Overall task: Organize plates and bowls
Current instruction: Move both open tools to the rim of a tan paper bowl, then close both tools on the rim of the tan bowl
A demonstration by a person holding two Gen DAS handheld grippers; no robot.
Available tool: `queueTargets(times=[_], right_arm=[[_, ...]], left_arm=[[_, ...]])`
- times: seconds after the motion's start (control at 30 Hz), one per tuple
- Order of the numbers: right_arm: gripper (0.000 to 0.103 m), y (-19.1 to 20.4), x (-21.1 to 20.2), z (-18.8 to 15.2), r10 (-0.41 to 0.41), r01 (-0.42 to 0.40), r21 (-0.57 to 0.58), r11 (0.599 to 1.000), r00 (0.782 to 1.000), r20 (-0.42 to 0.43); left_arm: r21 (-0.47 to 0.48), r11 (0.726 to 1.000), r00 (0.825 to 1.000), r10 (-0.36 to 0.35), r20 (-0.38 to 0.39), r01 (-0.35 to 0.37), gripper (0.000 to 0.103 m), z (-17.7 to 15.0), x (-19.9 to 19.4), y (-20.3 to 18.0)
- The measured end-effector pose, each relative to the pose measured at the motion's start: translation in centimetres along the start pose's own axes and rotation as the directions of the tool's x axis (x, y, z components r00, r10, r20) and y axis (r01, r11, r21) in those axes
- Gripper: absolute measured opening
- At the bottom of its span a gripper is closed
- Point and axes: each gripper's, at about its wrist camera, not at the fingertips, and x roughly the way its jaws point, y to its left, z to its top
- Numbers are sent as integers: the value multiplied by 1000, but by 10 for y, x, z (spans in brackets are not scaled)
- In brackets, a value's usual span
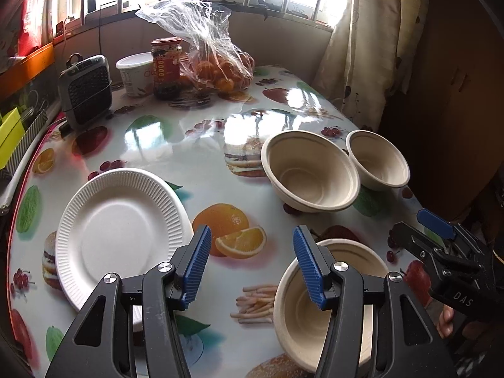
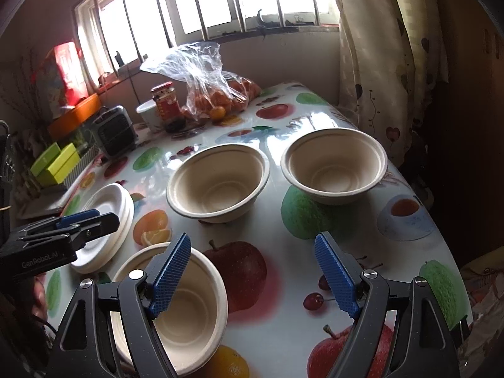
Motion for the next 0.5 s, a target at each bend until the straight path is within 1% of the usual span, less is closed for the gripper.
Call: queueTargets(times=[0.17, 0.27, 0.37, 0.4, 0.47, 0.5], right_arm=[[82, -7, 18, 16, 26, -26, 3, 1000, 1000, -7], [82, -10, 28, 20, 36, -36, 3, 999, 999, -13], [81, -12, 37, 23, 42, -42, 2, 999, 999, -21], [81, -12, 40, 24, 46, -46, 5, 999, 999, -22], [74, -13, 46, 25, 49, -49, 10, 999, 998, -30], [73, -14, 48, 26, 50, -50, 12, 999, 998, -33]], left_arm=[[-17, 999, 999, -28, -23, 27, 55, 24, 22, 2], [-23, 999, 998, -32, -45, 31, 55, 34, 38, 2], [-44, 998, 996, -57, -70, 54, 55, 41, 51, 3], [-43, 998, 995, -59, -75, 55, 55, 42, 55, 2], [-41, 998, 995, -57, -84, 54, 55, 43, 60, 0], [-41, 998, 994, -58, -91, 54, 55, 44, 63, 0]])
